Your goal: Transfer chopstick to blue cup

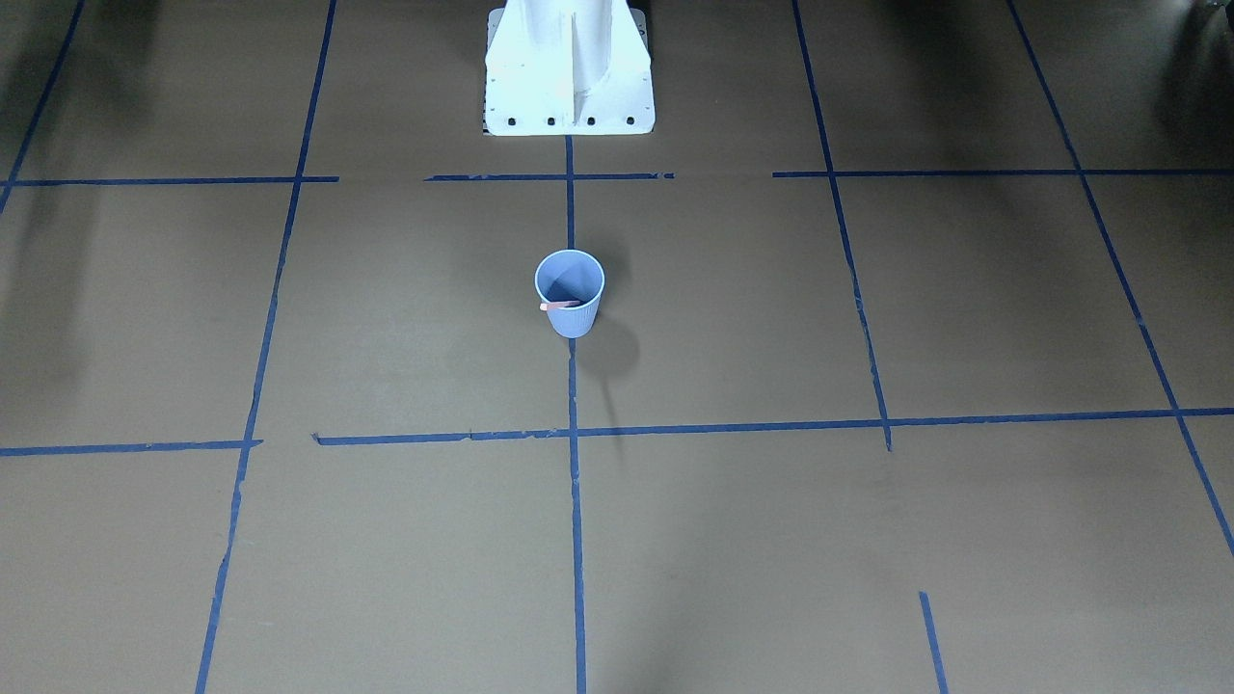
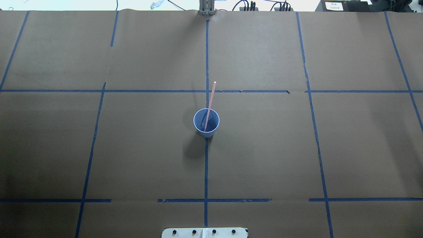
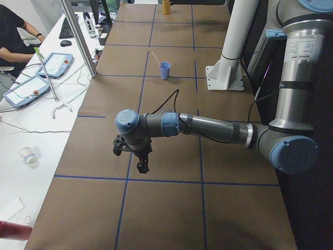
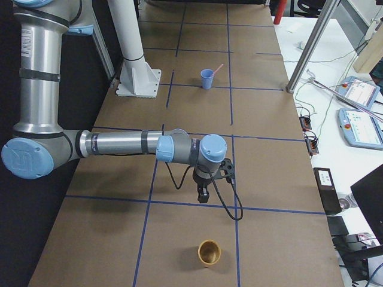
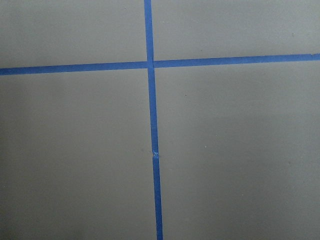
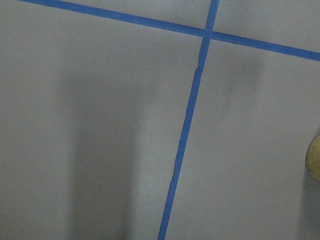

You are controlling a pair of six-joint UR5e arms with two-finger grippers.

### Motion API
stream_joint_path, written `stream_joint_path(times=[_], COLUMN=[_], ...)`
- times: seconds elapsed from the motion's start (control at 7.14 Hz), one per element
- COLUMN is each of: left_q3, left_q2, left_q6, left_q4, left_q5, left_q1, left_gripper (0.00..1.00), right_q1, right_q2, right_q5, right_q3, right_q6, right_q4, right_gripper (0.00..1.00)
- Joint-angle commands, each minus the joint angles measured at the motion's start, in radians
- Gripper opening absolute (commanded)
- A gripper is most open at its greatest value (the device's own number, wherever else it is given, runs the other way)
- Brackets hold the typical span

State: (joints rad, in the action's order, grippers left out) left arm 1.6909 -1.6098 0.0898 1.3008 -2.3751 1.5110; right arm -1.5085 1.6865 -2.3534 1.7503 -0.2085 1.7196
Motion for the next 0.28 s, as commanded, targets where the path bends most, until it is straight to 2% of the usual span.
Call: stream_joint_path(times=[0.0,0.14], left_q3=[0.001,0.004], left_q2=[-0.004,-0.004], left_q6=[0.001,0.001], left_q4=[0.0,0.0], left_q5=[0.001,0.001], left_q1=[0.0,0.0], left_gripper=[1.0,1.0], right_q1=[0.002,0.002], right_q2=[-0.001,-0.002], right_q5=[0.0,0.0], right_q3=[0.0,0.0], right_q6=[0.0,-0.006], right_q4=[0.0,0.0], right_gripper=[1.0,1.0])
